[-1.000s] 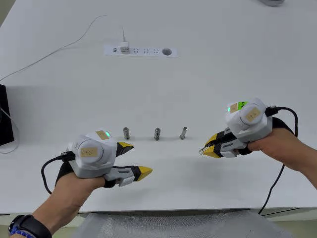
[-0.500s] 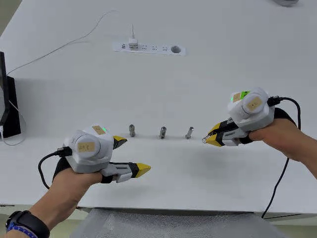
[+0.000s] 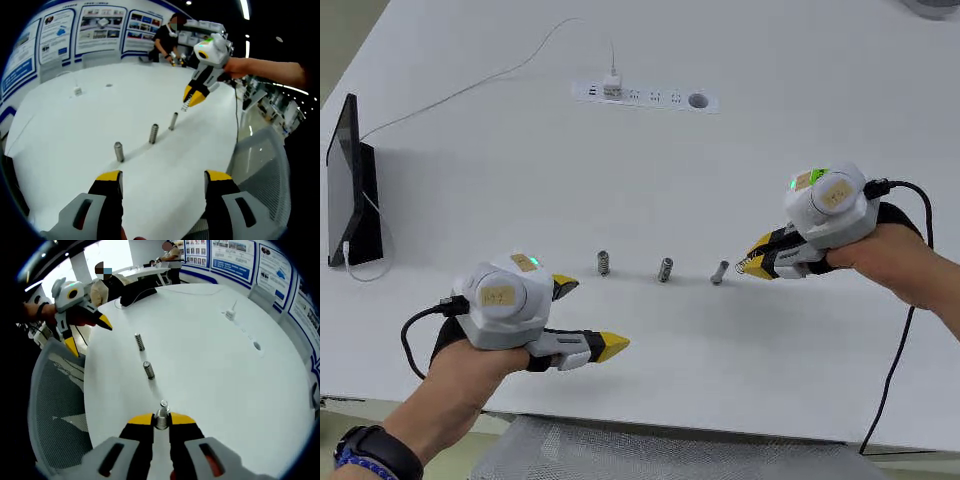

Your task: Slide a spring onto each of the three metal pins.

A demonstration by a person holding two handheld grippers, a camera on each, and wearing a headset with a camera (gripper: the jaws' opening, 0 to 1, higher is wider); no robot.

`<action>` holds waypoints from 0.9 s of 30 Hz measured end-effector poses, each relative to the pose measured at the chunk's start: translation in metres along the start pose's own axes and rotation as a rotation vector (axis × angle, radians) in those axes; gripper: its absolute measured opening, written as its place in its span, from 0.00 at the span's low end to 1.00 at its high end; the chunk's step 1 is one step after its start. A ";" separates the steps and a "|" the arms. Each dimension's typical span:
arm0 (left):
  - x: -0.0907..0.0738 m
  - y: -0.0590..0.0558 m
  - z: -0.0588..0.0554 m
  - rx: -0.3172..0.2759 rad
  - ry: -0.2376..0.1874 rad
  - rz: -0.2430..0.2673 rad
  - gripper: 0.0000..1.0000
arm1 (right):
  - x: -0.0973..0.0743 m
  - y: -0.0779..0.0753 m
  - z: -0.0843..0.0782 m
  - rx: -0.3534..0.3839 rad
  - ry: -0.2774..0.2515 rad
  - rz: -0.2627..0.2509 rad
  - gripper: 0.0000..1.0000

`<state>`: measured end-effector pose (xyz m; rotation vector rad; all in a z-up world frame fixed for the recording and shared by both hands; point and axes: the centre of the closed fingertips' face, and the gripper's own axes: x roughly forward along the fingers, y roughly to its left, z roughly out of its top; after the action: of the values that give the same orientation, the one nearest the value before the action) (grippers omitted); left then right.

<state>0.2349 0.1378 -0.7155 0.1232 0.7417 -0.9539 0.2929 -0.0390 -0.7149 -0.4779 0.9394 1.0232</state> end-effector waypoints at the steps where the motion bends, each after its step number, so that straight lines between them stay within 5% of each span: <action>1: -0.001 0.001 -0.001 -0.001 0.000 0.002 0.67 | 0.002 0.000 0.002 -0.002 0.000 0.004 0.13; 27: -0.006 0.003 -0.002 -0.029 -0.010 0.015 0.67 | 0.025 -0.002 0.005 -0.066 0.071 0.038 0.13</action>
<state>0.2340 0.1444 -0.7139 0.0987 0.7444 -0.9287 0.3016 -0.0239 -0.7336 -0.5563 0.9828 1.0802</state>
